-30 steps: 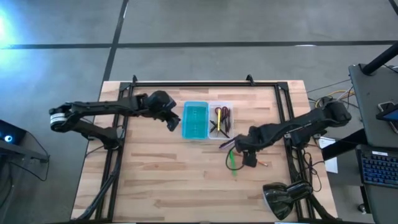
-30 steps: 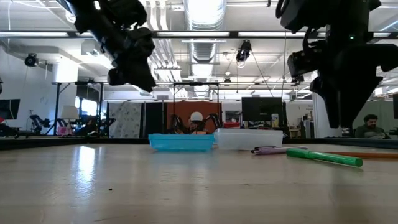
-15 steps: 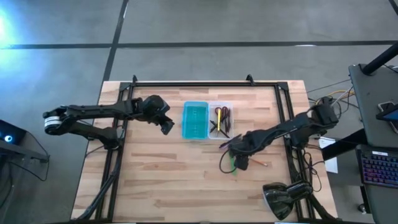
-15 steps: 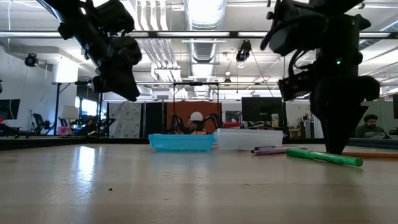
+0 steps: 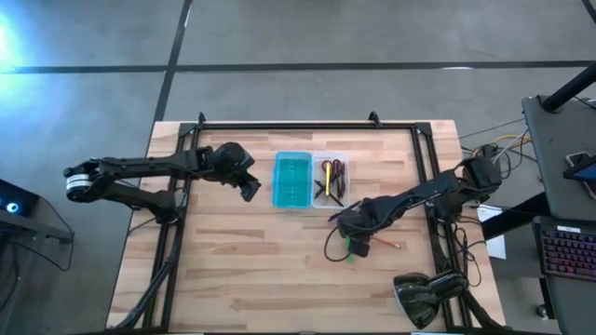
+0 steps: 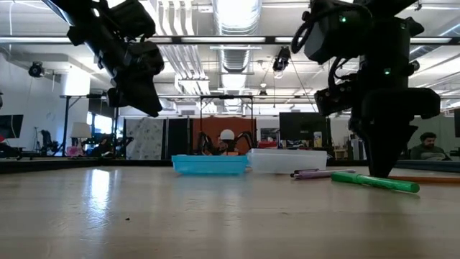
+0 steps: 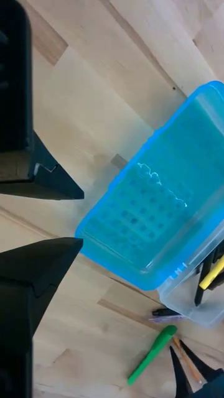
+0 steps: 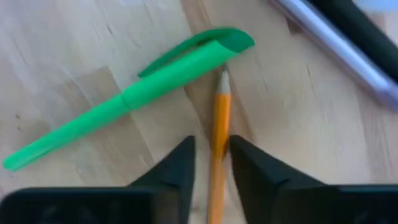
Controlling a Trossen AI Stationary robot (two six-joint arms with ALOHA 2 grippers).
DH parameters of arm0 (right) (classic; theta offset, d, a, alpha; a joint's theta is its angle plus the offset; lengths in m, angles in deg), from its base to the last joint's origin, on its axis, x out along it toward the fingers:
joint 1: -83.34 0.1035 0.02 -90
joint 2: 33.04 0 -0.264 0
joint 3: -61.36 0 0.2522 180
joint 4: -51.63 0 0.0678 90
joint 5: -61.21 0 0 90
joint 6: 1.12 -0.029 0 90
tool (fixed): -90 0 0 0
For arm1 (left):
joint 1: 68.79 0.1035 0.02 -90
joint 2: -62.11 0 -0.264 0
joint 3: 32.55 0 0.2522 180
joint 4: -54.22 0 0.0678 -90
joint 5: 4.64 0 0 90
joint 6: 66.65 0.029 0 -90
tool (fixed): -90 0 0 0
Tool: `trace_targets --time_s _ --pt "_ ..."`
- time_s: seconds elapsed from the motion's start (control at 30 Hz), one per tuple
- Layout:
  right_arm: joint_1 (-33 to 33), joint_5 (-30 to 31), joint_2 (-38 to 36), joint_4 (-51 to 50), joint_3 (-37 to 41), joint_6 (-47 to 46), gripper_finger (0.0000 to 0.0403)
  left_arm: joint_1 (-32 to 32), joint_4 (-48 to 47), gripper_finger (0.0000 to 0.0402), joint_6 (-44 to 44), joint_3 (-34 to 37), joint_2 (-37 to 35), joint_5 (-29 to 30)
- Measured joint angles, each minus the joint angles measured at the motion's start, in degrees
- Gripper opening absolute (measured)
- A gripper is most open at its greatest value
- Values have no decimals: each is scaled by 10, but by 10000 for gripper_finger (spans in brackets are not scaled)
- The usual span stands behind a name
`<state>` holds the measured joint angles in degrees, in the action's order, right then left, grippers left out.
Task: Pick & place school supplies into a supply box
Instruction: Put the orange pencil into the supply box
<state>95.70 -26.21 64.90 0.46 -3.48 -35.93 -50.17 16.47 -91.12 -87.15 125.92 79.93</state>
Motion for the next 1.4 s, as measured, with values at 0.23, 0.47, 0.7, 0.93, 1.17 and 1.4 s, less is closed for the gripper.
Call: trace_targets --time_s 0.23,0.47,0.7,0.93,1.17,1.4 --pt "-10 -2 3 44 -16 28 16 0 8 92 0 0 0 0" --pt "-34 -41 13 134 -47 70 14 0 34 92 0 0 0 0" --pt "-43 -78 106 127 -164 181 13 0 35 92 0 0 0 0" --pt "-51 -106 206 102 -293 289 13 0 35 92 0 0 0 0" --pt "-61 -102 223 93 -331 320 17 0 26 92 4 0 0 -2" --pt "-59 -101 223 92 -340 315 89 -7 20 92 14 0 0 -13"
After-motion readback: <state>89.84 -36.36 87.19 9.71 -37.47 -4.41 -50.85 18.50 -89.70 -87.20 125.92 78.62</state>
